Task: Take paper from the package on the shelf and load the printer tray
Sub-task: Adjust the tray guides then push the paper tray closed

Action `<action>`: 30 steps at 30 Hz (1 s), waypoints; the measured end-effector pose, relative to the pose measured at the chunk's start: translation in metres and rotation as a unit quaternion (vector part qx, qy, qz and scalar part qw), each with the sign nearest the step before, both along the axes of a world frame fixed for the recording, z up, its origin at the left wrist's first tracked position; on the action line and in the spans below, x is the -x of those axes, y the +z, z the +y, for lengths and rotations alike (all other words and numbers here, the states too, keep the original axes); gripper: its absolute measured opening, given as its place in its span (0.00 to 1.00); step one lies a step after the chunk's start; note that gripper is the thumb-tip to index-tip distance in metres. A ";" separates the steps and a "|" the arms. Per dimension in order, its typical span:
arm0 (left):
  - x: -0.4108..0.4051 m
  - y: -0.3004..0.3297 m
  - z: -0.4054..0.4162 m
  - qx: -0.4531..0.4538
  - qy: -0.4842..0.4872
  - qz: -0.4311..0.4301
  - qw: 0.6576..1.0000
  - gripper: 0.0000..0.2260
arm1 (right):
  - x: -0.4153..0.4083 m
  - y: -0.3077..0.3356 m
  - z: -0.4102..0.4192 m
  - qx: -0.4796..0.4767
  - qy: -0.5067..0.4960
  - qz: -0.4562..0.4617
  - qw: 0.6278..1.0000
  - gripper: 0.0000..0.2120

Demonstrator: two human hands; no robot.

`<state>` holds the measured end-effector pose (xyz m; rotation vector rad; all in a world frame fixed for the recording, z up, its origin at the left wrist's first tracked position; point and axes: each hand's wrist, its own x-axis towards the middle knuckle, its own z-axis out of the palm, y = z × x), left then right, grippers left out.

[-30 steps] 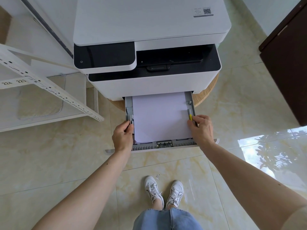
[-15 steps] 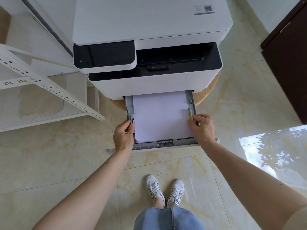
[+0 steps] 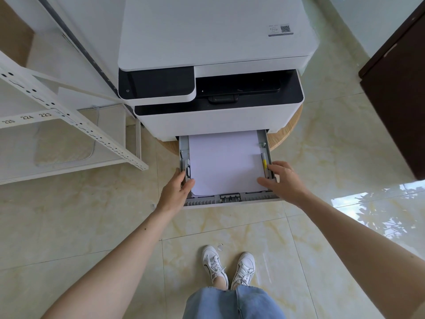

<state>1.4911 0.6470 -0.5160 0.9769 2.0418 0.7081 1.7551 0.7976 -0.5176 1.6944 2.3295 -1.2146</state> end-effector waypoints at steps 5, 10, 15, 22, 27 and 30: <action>0.016 -0.002 -0.019 0.089 -0.118 0.035 0.988 0.41 | -0.021 0.008 -0.004 0.011 0.099 -0.051 0.994 0.40; 0.024 0.003 -0.027 0.120 -0.160 0.048 0.979 0.57 | -0.026 0.003 -0.009 0.034 0.095 -0.049 0.994 0.50; 0.024 0.001 -0.025 0.095 -0.140 0.059 0.984 0.49 | -0.024 -0.001 -0.008 0.028 0.083 -0.034 0.996 0.48; 0.026 0.000 -0.025 0.087 -0.136 0.054 0.985 0.47 | -0.022 -0.002 -0.004 0.026 0.089 -0.035 0.995 0.46; 0.028 0.000 -0.021 0.078 -0.138 0.056 0.986 0.47 | -0.022 -0.004 -0.002 0.023 0.084 -0.035 0.996 0.47; 0.032 0.000 -0.015 0.080 -0.136 0.046 0.986 0.47 | -0.018 -0.004 0.003 0.021 0.080 -0.031 0.996 0.46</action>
